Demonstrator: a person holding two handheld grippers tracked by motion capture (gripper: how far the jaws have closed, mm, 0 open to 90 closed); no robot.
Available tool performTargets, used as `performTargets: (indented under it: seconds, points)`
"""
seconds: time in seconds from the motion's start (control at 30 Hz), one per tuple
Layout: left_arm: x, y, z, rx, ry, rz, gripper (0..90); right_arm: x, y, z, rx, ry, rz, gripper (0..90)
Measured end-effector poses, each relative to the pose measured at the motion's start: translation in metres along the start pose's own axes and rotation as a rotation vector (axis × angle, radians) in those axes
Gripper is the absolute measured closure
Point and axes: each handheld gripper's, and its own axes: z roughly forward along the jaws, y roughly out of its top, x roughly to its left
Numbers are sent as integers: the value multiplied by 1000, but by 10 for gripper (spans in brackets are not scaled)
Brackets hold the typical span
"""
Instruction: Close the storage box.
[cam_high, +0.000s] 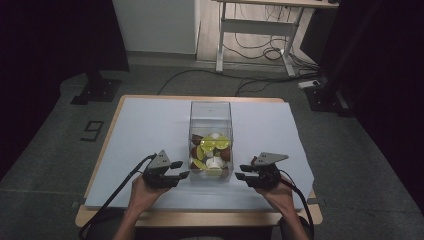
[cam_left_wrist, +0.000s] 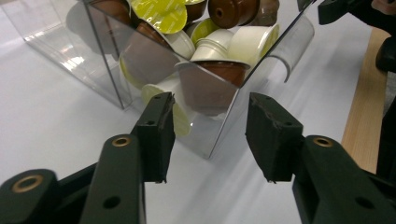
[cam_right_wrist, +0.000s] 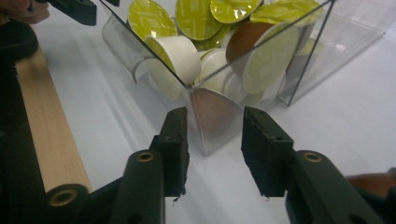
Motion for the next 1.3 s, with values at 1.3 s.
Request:
performTargets:
  seconds: [1.3]
  points:
    - [13, 13, 20, 0, 1, -11, 672, -1, 17, 16, 40, -59, -26, 743]
